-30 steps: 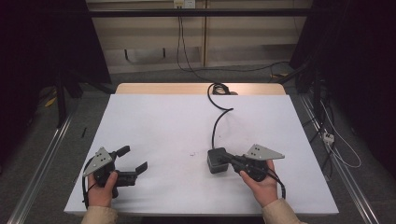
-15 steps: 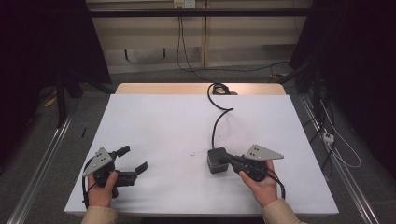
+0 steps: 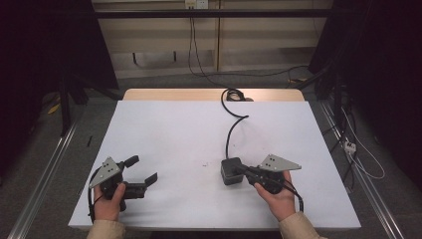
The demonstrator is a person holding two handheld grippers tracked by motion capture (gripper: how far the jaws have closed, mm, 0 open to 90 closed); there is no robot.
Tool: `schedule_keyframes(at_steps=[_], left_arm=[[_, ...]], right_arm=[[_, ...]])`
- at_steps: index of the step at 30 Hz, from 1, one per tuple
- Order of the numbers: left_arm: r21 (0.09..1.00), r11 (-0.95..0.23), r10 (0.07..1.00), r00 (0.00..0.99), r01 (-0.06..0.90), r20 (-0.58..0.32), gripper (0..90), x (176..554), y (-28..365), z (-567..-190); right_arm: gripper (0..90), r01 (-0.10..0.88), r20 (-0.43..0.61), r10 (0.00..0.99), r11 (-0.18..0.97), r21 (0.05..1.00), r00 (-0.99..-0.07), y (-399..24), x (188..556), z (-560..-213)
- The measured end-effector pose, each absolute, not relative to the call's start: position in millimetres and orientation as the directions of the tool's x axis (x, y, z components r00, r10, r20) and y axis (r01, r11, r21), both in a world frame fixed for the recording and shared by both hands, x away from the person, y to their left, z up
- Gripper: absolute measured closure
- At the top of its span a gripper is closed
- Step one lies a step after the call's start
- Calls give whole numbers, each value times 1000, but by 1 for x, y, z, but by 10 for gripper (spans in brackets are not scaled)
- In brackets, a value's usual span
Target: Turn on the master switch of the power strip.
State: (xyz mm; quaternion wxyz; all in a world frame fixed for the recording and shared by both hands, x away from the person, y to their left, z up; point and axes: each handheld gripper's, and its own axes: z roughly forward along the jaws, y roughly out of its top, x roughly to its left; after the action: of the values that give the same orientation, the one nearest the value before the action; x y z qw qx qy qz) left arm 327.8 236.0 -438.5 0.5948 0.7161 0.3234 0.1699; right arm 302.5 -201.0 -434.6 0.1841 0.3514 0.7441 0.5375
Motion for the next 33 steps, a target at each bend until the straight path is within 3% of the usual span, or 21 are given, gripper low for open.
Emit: schedule_keyframes(at_steps=[33], left_arm=[[962, -87, 665, 734, 260, -138, 31, 328, 236, -438]], right_arm=[[900, 324, 91, 717, 195, 926, -691, -197, 306, -436]])
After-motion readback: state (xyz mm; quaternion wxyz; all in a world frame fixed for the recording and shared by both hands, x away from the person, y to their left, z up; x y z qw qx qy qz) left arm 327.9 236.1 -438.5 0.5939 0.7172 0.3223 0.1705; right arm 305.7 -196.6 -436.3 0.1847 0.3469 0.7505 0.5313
